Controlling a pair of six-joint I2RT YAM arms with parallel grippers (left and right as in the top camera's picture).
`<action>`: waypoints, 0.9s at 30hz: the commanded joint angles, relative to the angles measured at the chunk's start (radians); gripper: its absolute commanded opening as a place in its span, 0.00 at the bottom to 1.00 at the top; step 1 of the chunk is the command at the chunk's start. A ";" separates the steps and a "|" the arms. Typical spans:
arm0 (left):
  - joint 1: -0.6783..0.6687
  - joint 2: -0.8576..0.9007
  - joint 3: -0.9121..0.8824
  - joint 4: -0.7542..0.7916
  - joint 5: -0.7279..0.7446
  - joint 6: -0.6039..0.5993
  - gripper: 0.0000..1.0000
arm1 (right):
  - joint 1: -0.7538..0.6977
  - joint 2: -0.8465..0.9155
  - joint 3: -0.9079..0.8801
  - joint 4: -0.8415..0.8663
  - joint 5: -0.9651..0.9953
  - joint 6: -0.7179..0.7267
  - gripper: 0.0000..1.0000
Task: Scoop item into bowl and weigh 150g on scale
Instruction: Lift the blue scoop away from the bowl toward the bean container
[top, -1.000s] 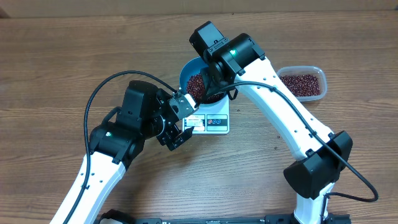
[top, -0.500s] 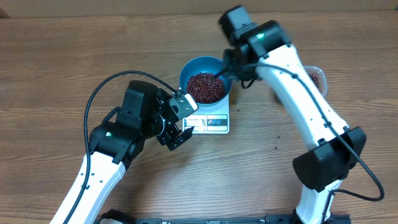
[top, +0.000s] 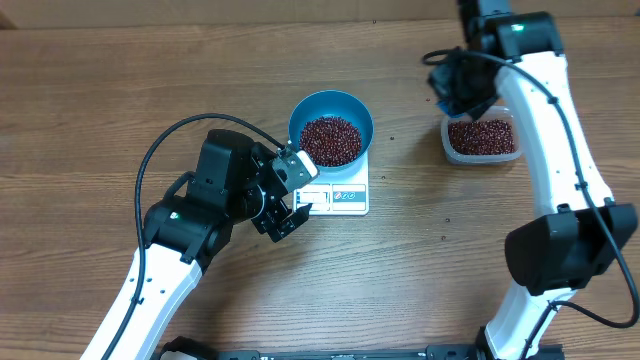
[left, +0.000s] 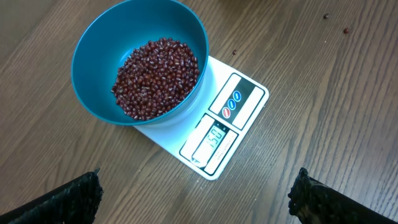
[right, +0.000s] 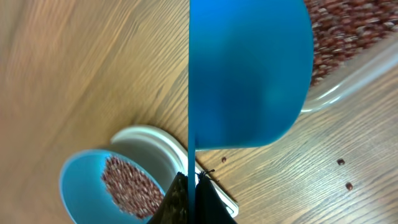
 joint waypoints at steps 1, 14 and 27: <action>0.005 0.003 0.027 0.000 0.008 -0.017 0.99 | -0.047 -0.051 0.029 -0.001 -0.029 0.076 0.04; 0.005 0.003 0.027 0.000 0.008 -0.017 0.99 | -0.134 -0.051 0.029 -0.023 -0.048 0.084 0.04; 0.005 0.003 0.027 0.000 0.008 -0.017 0.99 | -0.135 -0.051 0.029 -0.027 -0.047 0.083 0.19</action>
